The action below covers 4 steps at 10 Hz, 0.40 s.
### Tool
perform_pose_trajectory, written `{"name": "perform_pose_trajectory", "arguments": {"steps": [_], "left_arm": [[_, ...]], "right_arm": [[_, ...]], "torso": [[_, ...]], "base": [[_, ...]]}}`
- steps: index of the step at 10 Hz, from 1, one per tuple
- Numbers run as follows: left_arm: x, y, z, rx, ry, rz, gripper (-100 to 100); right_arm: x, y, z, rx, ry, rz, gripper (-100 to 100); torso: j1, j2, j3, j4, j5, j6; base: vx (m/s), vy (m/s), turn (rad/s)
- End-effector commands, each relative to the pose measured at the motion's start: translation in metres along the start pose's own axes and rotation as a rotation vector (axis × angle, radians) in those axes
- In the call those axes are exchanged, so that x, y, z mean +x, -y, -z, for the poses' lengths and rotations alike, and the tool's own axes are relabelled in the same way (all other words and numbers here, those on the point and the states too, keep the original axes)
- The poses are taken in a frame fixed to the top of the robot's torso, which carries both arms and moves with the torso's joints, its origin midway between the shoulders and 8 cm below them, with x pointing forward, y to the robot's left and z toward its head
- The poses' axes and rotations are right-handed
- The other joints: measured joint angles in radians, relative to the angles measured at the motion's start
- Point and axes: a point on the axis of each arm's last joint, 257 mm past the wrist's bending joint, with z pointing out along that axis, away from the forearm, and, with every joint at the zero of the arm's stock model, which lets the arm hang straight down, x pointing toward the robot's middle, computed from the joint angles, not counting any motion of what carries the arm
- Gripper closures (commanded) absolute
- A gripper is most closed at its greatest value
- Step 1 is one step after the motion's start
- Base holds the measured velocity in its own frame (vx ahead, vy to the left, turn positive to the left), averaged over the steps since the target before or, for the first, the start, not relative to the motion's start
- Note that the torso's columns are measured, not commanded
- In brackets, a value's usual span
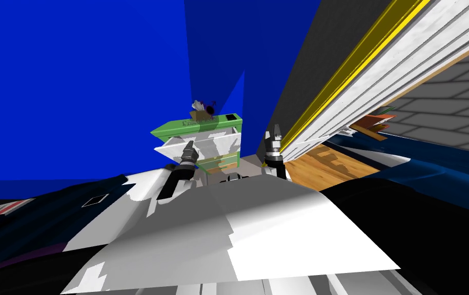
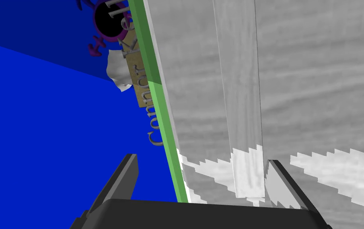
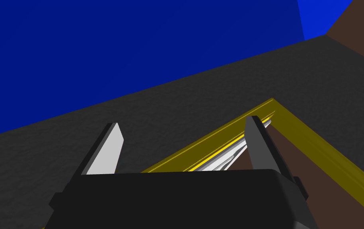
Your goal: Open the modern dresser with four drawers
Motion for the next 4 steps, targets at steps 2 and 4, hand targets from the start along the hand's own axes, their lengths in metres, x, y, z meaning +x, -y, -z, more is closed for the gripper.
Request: {"name": "perform_pose_trajectory", "arguments": {"steps": [2,4], "left_arm": [[0.0002,-0.0023,0.0001,-0.006,-0.001,0.001,0],[0.0004,-0.0037,0.0001,-0.010,-0.001,0.001,0]], "right_arm": [[0.0000,0.0000,0.0000,0.000,0.000,0.000,0],[0.0000,0.0000,0.0000,0.000,0.000,0.000,0]], "torso": [[0.000,-0.003,-0.002,-0.001,0.000,0.000],[0.001,-0.005,-0.003,-0.002,0.001,0.000]], "base": [[0.000,0.000,0.000],[0.000,0.000,0.000]]}}
